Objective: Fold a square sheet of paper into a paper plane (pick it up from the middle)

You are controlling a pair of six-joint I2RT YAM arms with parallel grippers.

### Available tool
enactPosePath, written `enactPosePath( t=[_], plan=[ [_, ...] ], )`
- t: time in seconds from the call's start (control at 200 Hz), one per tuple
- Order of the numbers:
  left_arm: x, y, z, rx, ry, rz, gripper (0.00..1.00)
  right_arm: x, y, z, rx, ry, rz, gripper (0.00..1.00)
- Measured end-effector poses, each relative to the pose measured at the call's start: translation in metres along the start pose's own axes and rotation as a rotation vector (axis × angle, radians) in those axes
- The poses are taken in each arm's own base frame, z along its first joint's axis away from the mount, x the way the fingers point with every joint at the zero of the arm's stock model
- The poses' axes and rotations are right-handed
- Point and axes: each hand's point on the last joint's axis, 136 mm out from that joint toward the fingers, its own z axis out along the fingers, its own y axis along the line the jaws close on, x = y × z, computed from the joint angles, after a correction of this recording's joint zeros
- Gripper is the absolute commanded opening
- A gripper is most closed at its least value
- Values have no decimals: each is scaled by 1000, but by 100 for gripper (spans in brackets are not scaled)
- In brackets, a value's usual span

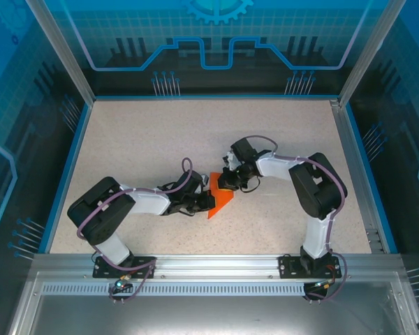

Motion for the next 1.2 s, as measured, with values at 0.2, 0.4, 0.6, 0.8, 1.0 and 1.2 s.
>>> enactPosePath(
  t=[0.2, 0.4, 0.6, 0.8, 1.0, 1.2],
  plan=[
    [0, 0, 0, 0, 0, 0, 0, 5, 12, 2, -22, 6, -32, 11],
    [0, 0, 0, 0, 0, 0, 0, 12, 3, 14, -4, 33, -22, 11],
    [0, 0, 0, 0, 0, 0, 0, 4, -6, 14, 4, 20, -7, 11],
    [0, 0, 0, 0, 0, 0, 0, -33, -23, 3, 7, -52, 27, 12],
    [0, 0, 0, -1, 0, 0, 0, -48, -27, 3, -42, -32, 53, 11],
    [0, 0, 0, 0, 0, 0, 0, -60, -29, -3, -62, -51, 47, 13]
  ],
)
